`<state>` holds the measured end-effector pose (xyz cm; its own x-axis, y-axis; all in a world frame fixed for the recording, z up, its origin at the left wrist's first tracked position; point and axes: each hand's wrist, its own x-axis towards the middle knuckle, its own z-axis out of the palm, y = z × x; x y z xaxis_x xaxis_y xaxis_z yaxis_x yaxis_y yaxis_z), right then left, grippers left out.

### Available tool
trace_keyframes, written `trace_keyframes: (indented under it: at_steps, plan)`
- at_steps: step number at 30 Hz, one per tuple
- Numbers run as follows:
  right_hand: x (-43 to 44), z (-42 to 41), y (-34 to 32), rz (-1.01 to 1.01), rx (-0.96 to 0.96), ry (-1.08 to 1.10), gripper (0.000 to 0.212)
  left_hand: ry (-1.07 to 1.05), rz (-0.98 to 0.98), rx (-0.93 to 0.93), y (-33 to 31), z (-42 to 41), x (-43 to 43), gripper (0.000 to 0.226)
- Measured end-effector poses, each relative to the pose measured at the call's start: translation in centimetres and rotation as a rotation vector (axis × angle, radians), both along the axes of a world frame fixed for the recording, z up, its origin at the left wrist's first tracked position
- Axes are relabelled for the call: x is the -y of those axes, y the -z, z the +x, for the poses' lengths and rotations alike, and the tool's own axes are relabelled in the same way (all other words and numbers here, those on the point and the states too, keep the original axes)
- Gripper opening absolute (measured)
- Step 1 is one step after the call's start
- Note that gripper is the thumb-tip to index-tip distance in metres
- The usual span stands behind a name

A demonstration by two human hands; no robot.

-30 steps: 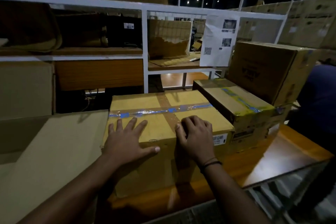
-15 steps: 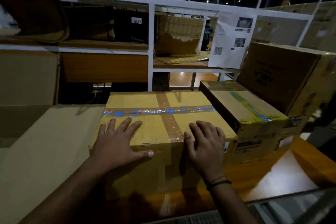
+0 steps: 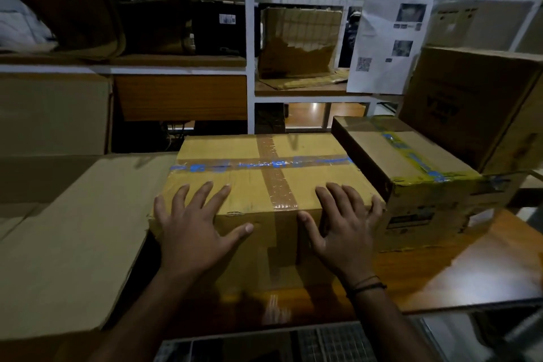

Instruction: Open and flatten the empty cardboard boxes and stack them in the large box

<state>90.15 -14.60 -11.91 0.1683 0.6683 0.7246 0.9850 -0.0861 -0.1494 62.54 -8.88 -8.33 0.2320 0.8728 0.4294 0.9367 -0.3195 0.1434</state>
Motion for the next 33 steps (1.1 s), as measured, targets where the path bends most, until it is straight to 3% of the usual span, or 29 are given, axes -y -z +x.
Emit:
trace_keyframes:
  at_steps: [6,11,17,23,26,33]
  plan:
    - [0.7,1.7,0.8,-0.006,-0.103,0.012,0.077,-0.080,0.079,0.126,2.0,0.9,0.8,0.093]
    - [1.7,3.3,1.7,-0.023,-0.146,-0.020,0.090,-0.058,0.198,0.219,5.3,1.3,1.4,0.099]
    - [2.8,3.9,5.1,0.013,-0.226,-0.070,0.113,-0.080,0.302,0.537,7.7,2.1,2.0,0.099]
    - [4.3,3.6,8.8,-0.173,-0.575,-0.146,0.117,-0.148,0.182,0.727,10.6,2.0,3.3,0.118]
    - [4.2,3.6,9.2,-0.167,-0.609,-0.172,0.120,-0.189,0.028,0.830,11.5,1.3,3.2,0.121]
    - [2.5,4.2,5.9,-0.140,-0.571,-0.134,0.121,-0.127,0.045,0.813,7.8,0.0,3.0,0.108]
